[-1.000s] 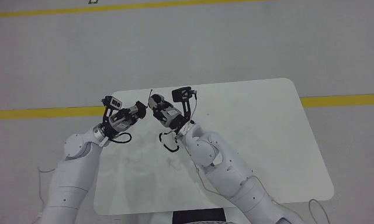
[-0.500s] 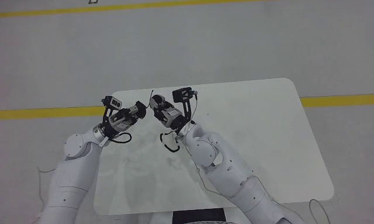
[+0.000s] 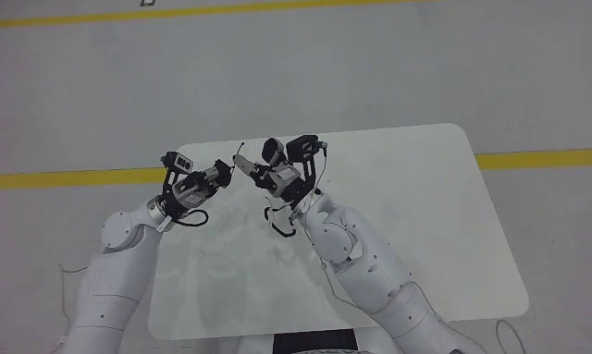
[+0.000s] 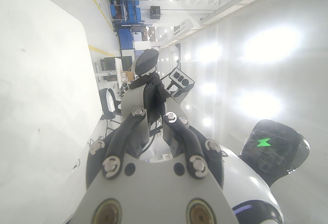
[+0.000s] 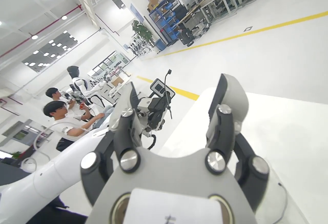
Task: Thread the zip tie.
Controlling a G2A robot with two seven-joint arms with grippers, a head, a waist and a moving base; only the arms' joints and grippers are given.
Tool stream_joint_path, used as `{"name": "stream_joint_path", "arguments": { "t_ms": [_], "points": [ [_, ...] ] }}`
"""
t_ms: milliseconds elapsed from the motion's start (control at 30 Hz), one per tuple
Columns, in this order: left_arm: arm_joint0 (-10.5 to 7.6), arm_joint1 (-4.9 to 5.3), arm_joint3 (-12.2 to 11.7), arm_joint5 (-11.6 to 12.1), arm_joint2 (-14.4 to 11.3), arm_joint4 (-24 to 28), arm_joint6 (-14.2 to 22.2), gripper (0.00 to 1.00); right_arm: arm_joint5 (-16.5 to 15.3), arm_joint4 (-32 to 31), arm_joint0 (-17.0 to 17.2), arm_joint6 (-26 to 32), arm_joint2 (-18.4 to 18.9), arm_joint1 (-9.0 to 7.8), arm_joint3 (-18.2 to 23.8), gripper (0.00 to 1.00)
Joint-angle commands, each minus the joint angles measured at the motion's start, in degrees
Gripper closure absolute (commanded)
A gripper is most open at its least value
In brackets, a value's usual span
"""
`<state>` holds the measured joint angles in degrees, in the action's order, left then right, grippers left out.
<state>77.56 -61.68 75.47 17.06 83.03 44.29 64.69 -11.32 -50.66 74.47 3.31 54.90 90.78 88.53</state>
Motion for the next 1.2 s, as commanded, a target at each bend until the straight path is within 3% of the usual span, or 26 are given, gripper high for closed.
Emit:
{"name": "stream_joint_path", "arguments": {
  "t_ms": [0, 167, 200, 300, 433, 633, 667, 1000, 1133, 1167],
  "points": [
    [0.0, 0.0, 0.0, 0.0, 0.0, 0.0, 0.0, 1.0, 0.1, 0.9, 0.0, 0.0, 0.0, 0.02, 0.0, 0.0],
    [0.0, 0.0, 0.0, 0.0, 0.0, 0.0, 0.0, 1.0, 0.1, 0.9, 0.0, 0.0, 0.0, 0.02, 0.0, 0.0],
    [0.14, -0.08, 0.1, -1.0, -0.3, 0.7, -1.1, 1.0, 0.1, 0.9, 0.0, 0.0, 0.0, 0.02, 0.0, 0.0],
    [0.22, -0.2, -0.2, -6.7, -0.3, 5.9, -2.1, 1.0, 1.0, -10.2, -0.5, 0.2, -0.2, -0.72, 0.4, 0.0],
    [0.03, -0.12, -2.0, -16.3, 0.7, 13.9, -1.6, 1.0, 0.8, -23.0, 0.4, -0.2, -0.4, -1.82, 1.8, 0.0],
    [-0.4, 0.02, -3.8, -25.2, 0.9, 18.3, -2.6, 1.0, 2.0, -34.4, 1.0, -1.6, -1.3, -2.64, 2.7, 0.0],
    [-0.58, 0.08, -4.0, -26.3, 0.8, 18.1, -3.1, 1.0, 2.4, -36.1, 0.9, -1.9, -1.6, -2.72, 2.6, 0.0],
    [-0.42, 0.0, -3.6, -26.5, 0.5, 18.4, -4.5, 1.0, 2.9, -36.9, 0.9, -2.0, -1.7, -2.75, 2.6, 0.0],
    [0.43, -0.23, -2.4, -36.3, -0.3, 25.9, -5.2, 1.0, 4.7, -39.3, 0.0, -2.3, -2.8, -3.29, 1.8, 0.0],
    [0.62, -0.24, -2.1, -36.5, -0.6, 27.7, -5.3, 1.0, 5.1, -39.3, -0.7, -2.1, -3.5, -3.59, 1.3, 0.0]
  ]
}}
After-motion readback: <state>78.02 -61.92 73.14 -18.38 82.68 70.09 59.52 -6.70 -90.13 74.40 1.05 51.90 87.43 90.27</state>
